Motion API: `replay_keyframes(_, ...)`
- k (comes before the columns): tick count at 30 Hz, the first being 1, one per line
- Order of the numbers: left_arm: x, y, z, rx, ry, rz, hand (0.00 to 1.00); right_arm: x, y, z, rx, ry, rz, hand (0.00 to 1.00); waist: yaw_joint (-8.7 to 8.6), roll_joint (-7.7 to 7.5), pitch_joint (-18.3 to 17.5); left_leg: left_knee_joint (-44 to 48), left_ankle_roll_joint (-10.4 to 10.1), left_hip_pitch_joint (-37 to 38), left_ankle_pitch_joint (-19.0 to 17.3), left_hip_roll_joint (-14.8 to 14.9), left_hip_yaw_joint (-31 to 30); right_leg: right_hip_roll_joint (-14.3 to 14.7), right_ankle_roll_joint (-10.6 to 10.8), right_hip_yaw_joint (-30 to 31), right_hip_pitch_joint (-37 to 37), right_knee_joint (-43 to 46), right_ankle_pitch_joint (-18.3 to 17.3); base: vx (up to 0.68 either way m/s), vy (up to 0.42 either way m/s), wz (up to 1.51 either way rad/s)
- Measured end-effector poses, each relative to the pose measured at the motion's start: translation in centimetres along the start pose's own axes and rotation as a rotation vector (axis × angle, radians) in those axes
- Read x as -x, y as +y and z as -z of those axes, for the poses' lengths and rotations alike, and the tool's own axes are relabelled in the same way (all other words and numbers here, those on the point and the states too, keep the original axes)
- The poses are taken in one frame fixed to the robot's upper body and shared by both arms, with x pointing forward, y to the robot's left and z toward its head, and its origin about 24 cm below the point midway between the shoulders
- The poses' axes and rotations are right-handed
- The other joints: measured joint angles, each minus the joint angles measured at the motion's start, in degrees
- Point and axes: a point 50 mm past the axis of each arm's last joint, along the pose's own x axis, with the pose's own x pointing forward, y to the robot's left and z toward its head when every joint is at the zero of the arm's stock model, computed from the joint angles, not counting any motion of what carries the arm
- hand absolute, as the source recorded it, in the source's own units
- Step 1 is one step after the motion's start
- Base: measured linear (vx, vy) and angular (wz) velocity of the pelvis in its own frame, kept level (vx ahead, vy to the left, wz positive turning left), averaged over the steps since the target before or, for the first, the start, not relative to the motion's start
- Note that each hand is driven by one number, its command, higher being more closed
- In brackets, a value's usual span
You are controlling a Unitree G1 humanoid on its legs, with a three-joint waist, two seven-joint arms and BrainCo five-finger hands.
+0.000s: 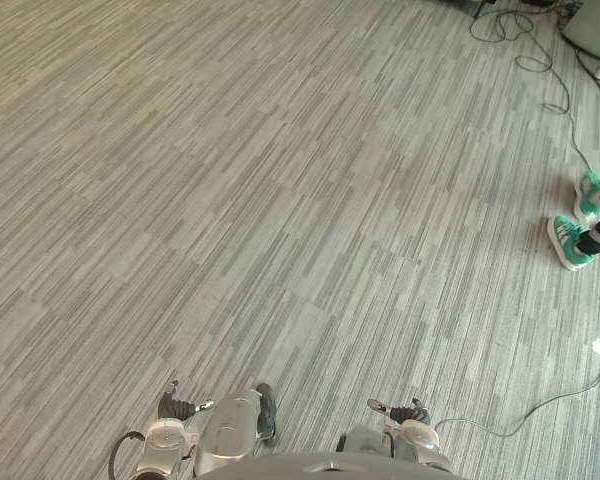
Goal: Pick up cushions and gather them together orderly.
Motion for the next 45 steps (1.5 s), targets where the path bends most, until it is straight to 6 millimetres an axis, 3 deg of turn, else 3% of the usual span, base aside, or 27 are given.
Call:
replay_keyframes(3,0.0,-0.1,-0.3,0.002,-0.006,0.000,0.00,0.1,0.1,-0.4,-0.012,-0.021,-0.002,0.00,-1.03,0.09,0.1,-3.5,-0.7,7.1,-1.7,0.5,-0.1,-0.3,-3.7,-4.4,-4.9,7.6,-1.8,0.27,-0.040,-0.15)
replay_keyframes(4,0.0,0.0,-0.2,0.002,-0.004,-0.001,0.00,0.1,0.2,-0.6,-0.015,-0.031,-0.007,0.00,-1.46,0.61,0.3,-4.5,-1.5,9.1,-2.3,0.9,-0.1,-0.2,-5.3,-6.8,-7.1,6.3,-3.0,0.17,-0.053,-0.09)
replay_keyframes(8,-0.2,-0.2,-1.4,0.018,-0.033,0.000,0.00,0.1,0.3,-1.4,-0.027,-0.060,-0.018,0.00,-1.77,0.30,0.4,-5.9,-3.7,13.2,-4.5,2.9,0.0,1.3,-6.6,-11.1,-12.5,-6.9,-4.2,0.30,-0.154,-0.04)
replay_keyframes(11,-0.2,-1.3,-2.1,0.021,-0.051,0.030,0.00,0.0,0.4,-1.9,-0.033,-0.073,-0.022,0.00,-3.00,0.34,0.4,-10.9,-5.3,17.2,-4.0,4.1,-0.5,4.2,-7.3,-10.1,-14.9,-27.6,0.7,0.33,-0.180,0.18)
replay_keyframes(12,-0.1,-2.0,-2.4,0.025,-0.057,0.048,0.00,-0.1,0.3,-2.0,-0.041,-0.074,-0.018,0.00,-3.22,0.39,0.5,-12.6,-6.3,18.9,-3.9,4.5,-0.8,5.0,-7.0,-8.7,-15.5,-34.9,4.3,0.52,-0.279,0.46)
replay_keyframes(13,0.0,-2.5,-2.5,0.033,-0.056,0.060,0.00,-0.1,0.2,-2.0,-0.047,-0.070,-0.014,0.00,-4.26,0.01,0.6,-15.1,-8.2,21.3,-4.2,4.6,-2.4,5.8,-6.0,-5.4,-14.5,-43.9,11.5,0.54,-0.292,0.47)
replay_keyframes(15,0.1,-3.2,-2.4,0.035,-0.047,0.078,0.00,-0.2,0.1,-2.1,-0.051,-0.069,-0.009,0.00,-4.43,0.37,1.1,-16.2,-8.6,23.0,-4.1,5.3,-4.1,6.8,-7.2,-4.6,-13.6,-43.2,18.0,0.42,-0.228,0.34)
replay_keyframes(16,0.2,-4.0,-2.9,0.038,-0.052,0.099,0.00,-0.4,-0.3,-2.6,-0.051,-0.083,0.003,0.00,-4.54,1.67,1.5,-16.0,-8.7,23.1,-3.2,6.3,-5.7,7.4,-9.0,-4.2,-15.1,-38.2,16.3,0.48,-0.283,0.13)
replay_keyframes(19,0.5,-4.8,-2.6,0.065,-0.036,0.116,0.00,-0.8,-1.5,-2.8,-0.055,-0.086,0.033,0.00,-4.52,3.82,1.4,-9.2,-10.4,22.9,-0.8,9.6,-8.9,8.7,-10.9,-5.3,-16.1,-27.8,7.3,0.45,-0.246,0.06)
replay_keyframes(20,0.4,-4.7,-2.5,0.076,-0.029,0.113,0.00,-0.8,-1.7,-2.7,-0.068,-0.078,0.043,0.00,-4.94,4.37,1.5,0.3,-10.3,20.3,0.9,11.5,-11.0,9.2,-11.6,-6.8,-14.0,-25.8,3.9,0.42,-0.196,0.18)
replay_keyframes(22,0.4,-4.5,-2.5,0.093,-0.027,0.104,0.00,-0.7,-1.8,-2.4,-0.067,-0.069,0.044,0.00,-5.41,4.70,1.6,11.4,-10.4,16.2,5.5,12.9,-13.6,9.9,-12.0,-7.7,-11.4,-25.1,1.6,0.41,-0.176,0.15)
replay_keyframes(23,0.4,-4.3,-2.5,0.115,-0.026,0.094,0.00,-0.7,-1.8,-2.1,-0.065,-0.066,0.044,0.00,-5.33,5.32,1.6,24.7,-10.9,10.2,13.1,14.8,-15.6,11.0,-12.7,-7.8,-8.3,-25.4,-0.8,0.48,-0.159,-0.02)
replay_keyframes(25,0.3,-3.9,-2.5,0.131,-0.031,0.084,0.00,-0.6,-1.8,-2.0,-0.074,-0.063,0.044,0.00,-4.58,5.91,1.6,38.6,-10.0,3.5,12.1,17.1,-14.8,12.4,-13.8,-7.4,-5.0,-26.0,-2.7,0.42,-0.081,-0.28)
replay_keyframes(27,0.2,-3.4,-2.9,0.161,-0.051,0.064,0.00,-0.4,-1.4,-1.2,-0.091,-0.037,0.034,0.00,-3.29,5.61,1.8,45.3,-9.3,-2.6,8.9,17.7,-11.2,12.8,-12.9,-5.7,0.4,-28.3,-3.7,0.40,0.004,-0.37)
replay_keyframes(30,0.4,-3.4,-3.4,0.183,-0.075,0.062,0.00,-0.2,-0.8,-1.0,-0.088,-0.031,0.017,0.00,-2.63,5.79,1.7,42.0,-7.9,-9.0,6.0,16.9,-7.0,12.4,-11.9,-4.3,7.5,-34.6,-4.4,0.40,0.078,-0.15)
replay_keyframes(32,0.5,-3.4,-3.7,0.195,-0.096,0.058,0.00,-0.1,-0.5,-1.1,-0.096,-0.031,0.009,0.00,-2.34,5.60,1.6,32.1,-7.5,-12.7,3.8,16.1,-3.1,11.4,-10.3,-4.2,13.1,-39.9,-4.5,0.52,0.223,-0.02)
replay_keyframes(33,0.5,-3.3,-4.0,0.199,-0.107,0.057,0.00,-0.1,-0.4,-1.0,-0.096,-0.024,0.008,0.00,-1.66,5.18,1.4,22.1,-8.0,-13.0,3.7,14.7,-0.8,10.3,-8.8,-4.0,14.7,-41.5,-4.2,0.48,0.248,-0.12)
replay_keyframes(34,0.5,-3.4,-4.0,0.201,-0.108,0.059,0.00,-0.1,-0.4,-1.0,-0.098,-0.022,0.007,0.00,-1.06,5.14,1.2,10.9,-7.9,-12.7,5.0,13.3,0.5,9.4,-7.8,-3.4,16.1,-42.3,-4.9,0.51,0.308,-0.22)
replay_keyframes(35,0.5,-3.4,-4.0,0.209,-0.109,0.059,0.00,-0.1,-0.2,-0.9,-0.101,-0.018,0.002,0.00,-0.60,5.00,1.3,0.7,-6.8,-12.6,12.2,11.4,0.1,8.2,-5.7,-2.9,17.6,-42.9,-6.2,0.45,0.282,-0.21)
replay_keyframes(36,0.4,-3.3,-4.2,0.210,-0.115,0.057,0.00,0.0,0.0,-0.7,-0.097,-0.010,-0.004,0.00,-0.18,4.06,1.2,-0.7,-4.8,-11.8,14.4,10.0,0.5,6.9,-4.9,-2.4,18.3,-43.3,-6.8,0.60,0.306,-0.02)
replay_keyframes(37,0.2,-2.8,-4.5,0.199,-0.123,0.044,0.00,0.3,1.0,-0.1,-0.097,0.018,-0.028,0.00,-0.32,1.79,0.6,-1.2,-4.4,-9.8,13.8,7.7,2.9,6.3,-6.4,-0.6,20.6,-47.8,-4.5,0.48,0.190,0.04)
replay_keyframes(38,0.1,-2.6,-4.5,0.196,-0.125,0.037,0.00,0.5,1.5,-0.1,-0.098,0.021,-0.041,0.00,-0.10,1.52,0.7,3.4,-4.6,-11.4,13.0,9.1,3.1,7.3,-7.5,0.2,21.8,-50.2,-0.7,0.54,0.178,-0.12)
replay_keyframes(39,0.0,-1.8,-4.9,0.242,-0.151,0.017,0.00,0.5,2.2,-0.4,-0.108,0.020,-0.054,0.00,2.04,1.44,0.8,13.1,-6.0,-16.2,9.9,11.3,3.2,7.9,-6.9,0.7,23.4,-52.1,2.4,0.44,0.242,-0.19)
replay_keyframes(40,0.0,-1.8,-4.8,0.227,-0.146,0.019,0.00,0.5,1.8,0.3,-0.110,0.050,-0.041,0.00,1.95,1.04,-1.2,6.2,-6.1,-16.3,8.8,9.1,1.4,6.8,-6.5,2.1,24.2,-51.8,2.4,0.55,0.354,-0.25)
replay_keyframes(41,0.2,-2.5,-4.1,0.221,-0.121,0.038,0.00,0.5,1.3,0.6,-0.105,0.057,-0.030,0.00,1.50,1.14,-1.9,3.7,-1.1,-15.4,9.6,8.1,0.5,6.5,-4.8,3.0,24.9,-50.1,1.1,0.37,0.284,0.00)
replay_keyframes(43,0.0,-1.8,-3.8,0.196,-0.116,0.026,0.00,0.6,1.3,1.2,-0.101,0.076,-0.032,0.00,1.11,-1.70,-3.3,6.0,-1.4,-14.1,4.9,5.1,2.4,2.4,-1.2,4.0,21.7,-39.8,-1.3,0.46,0.252,0.06)
replay_keyframes(45,0.0,-1.9,-3.4,0.155,-0.102,0.040,0.00,0.6,1.1,1.4,-0.099,0.079,-0.026,0.00,-0.03,-2.02,-3.4,7.1,-0.8,-11.1,1.3,3.3,3.0,1.3,2.6,9.0,13.8,-18.7,1.3,0.55,0.257,0.08)
